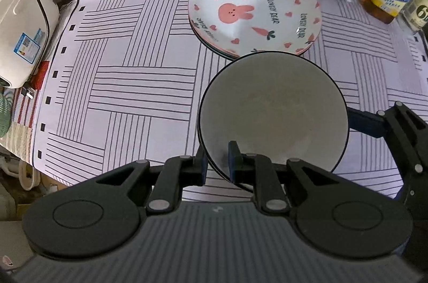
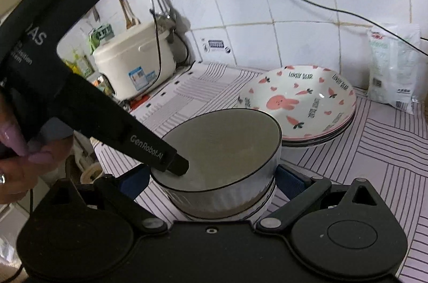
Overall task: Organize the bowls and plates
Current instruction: 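Carry the small bowl over the nested white bowls with both grippers, then lower the small bowl into the nested bowls and open both grippers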
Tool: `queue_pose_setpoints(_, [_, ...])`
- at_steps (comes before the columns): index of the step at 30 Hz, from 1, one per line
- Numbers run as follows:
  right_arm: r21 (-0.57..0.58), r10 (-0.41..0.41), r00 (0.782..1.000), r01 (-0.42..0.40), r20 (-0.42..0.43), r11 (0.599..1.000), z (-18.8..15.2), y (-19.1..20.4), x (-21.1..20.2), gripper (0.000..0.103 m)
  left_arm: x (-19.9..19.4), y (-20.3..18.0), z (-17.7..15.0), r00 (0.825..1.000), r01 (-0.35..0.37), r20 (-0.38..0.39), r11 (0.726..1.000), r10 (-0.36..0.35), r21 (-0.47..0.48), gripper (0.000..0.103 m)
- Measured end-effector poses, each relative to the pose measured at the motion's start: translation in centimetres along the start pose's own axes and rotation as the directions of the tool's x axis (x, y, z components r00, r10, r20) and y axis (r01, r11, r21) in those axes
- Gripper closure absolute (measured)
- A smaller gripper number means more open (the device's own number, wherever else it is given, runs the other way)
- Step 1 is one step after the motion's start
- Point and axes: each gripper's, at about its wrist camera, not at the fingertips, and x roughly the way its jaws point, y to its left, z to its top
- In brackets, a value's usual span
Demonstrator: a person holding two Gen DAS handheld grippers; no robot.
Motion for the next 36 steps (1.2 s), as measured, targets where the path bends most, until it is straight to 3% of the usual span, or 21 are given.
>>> queue_pose_setpoints(10, [-0.11, -0.048, 0.997, 0.041, -0.067, 0.993, 0.0, 1.0, 1.4, 0.002, 1.5, 0.2, 0.4, 0.999, -0.039, -0.031, 0.999, 0.039, -0.007, 0.089])
queue_pose_setpoints(18, [-0.185, -0.12, 0.991, 0.107, -0.061, 0.977, -0.2, 2.0, 1.8, 0.003, 1.5, -0.1, -0.2, 0.999, -0.043, 0.009, 0.999, 0.043, 0.008, 0.089])
queue_pose_setpoints(21, [-0.159, -0.135, 0.989, 0.125, -0.057, 0.979, -0.5, 2.1, 1.9, 0.003, 1.5, 0.0, -0.5, 0.999, -0.026, 0.027, 0.999, 0.025, 0.028, 0.082])
queue_pose_setpoints(24, [-0.126, -0.179, 0.983, 0.171, -0.052, 0.977, -1.0, 2.4, 1.4, 0.003, 0.9, 0.6, -1.2, 0.998, 0.036, 0.045, 0.999, -0.036, 0.003, 0.069])
queue_pose_setpoints(28, [-0.08, -0.233, 0.972, 0.229, -0.038, 0.97, -1.7, 3.2, 0.2, 0.003, -0.5, 2.3, -2.4, 0.986, 0.142, 0.09, 0.988, -0.137, -0.058, 0.06])
queue_pose_setpoints(32, [0.01, -0.261, 0.965, 0.261, 0.018, 0.965, -2.8, 3.7, -1.5, 0.001, -1.7, 4.9, -3.4, 0.958, 0.279, 0.098, 0.953, -0.269, -0.115, 0.059])
queue_pose_setpoints(36, [0.117, -0.239, 0.97, 0.232, 0.048, 0.966, -4.8, 2.9, -2.2, 0.0, -2.0, 6.9, -4.3, 0.928, 0.364, 0.138, 0.92, -0.345, -0.149, 0.059])
